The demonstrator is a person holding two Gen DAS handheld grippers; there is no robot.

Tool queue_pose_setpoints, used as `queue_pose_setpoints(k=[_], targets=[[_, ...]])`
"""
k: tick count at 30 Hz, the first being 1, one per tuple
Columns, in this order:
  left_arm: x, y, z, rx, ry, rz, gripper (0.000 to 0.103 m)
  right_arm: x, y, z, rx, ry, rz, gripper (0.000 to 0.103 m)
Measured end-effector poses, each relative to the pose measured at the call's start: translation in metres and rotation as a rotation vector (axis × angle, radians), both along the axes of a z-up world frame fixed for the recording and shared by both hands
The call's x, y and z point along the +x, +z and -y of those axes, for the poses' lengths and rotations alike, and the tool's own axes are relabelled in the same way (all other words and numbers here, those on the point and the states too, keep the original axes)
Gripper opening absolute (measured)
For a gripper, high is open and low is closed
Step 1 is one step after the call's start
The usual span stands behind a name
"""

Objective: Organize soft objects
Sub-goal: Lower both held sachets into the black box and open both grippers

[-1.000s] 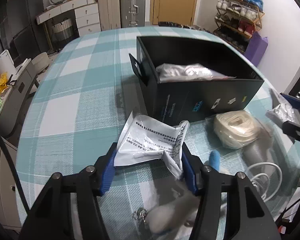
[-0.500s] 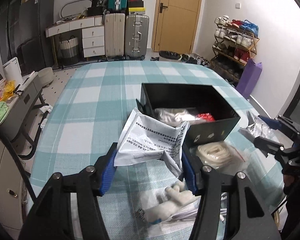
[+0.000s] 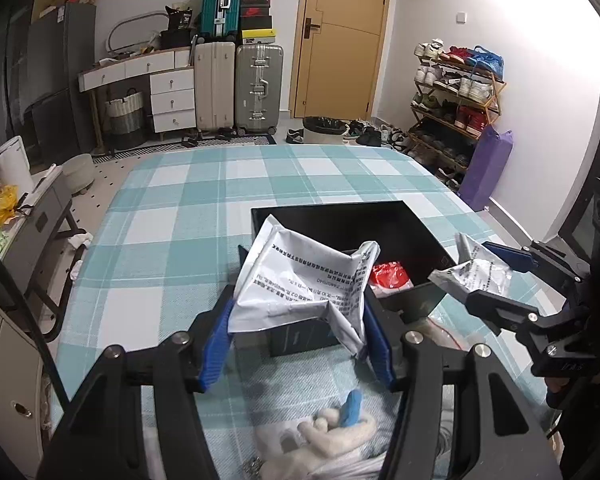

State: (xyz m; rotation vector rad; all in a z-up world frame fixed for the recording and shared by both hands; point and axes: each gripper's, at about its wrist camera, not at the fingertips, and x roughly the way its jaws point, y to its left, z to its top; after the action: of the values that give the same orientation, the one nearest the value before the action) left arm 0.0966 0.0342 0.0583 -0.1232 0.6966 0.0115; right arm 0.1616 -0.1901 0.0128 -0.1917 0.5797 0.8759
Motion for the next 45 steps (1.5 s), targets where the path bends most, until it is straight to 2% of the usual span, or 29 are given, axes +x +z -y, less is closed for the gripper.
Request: queue_pose_setpoints(k=[12,22,36,45], targets=[[0.030,-0.004,0.009,0.003,-0.018,-0.011,0.057,0.024,0.003,-0.016,-0.014,-0.005,-0.002,0.069],[0.049,-0.017,0.011,0.012,-0.015,-0.049,0.057,0.040,-0.008,-0.036,-0.049,-0.003,-0.013,0.069],[0.070,-0.027,0.014,0.011,-0.044,-0.071,0.058,0.056,-0.016,-0.055,-0.121,0.010,0.044,0.069],[0.075,-0.029,0.019,0.050,-0.051,-0.062,0.059,0.066,-0.020,-0.063,-0.140,0.030,0.080,0.069]])
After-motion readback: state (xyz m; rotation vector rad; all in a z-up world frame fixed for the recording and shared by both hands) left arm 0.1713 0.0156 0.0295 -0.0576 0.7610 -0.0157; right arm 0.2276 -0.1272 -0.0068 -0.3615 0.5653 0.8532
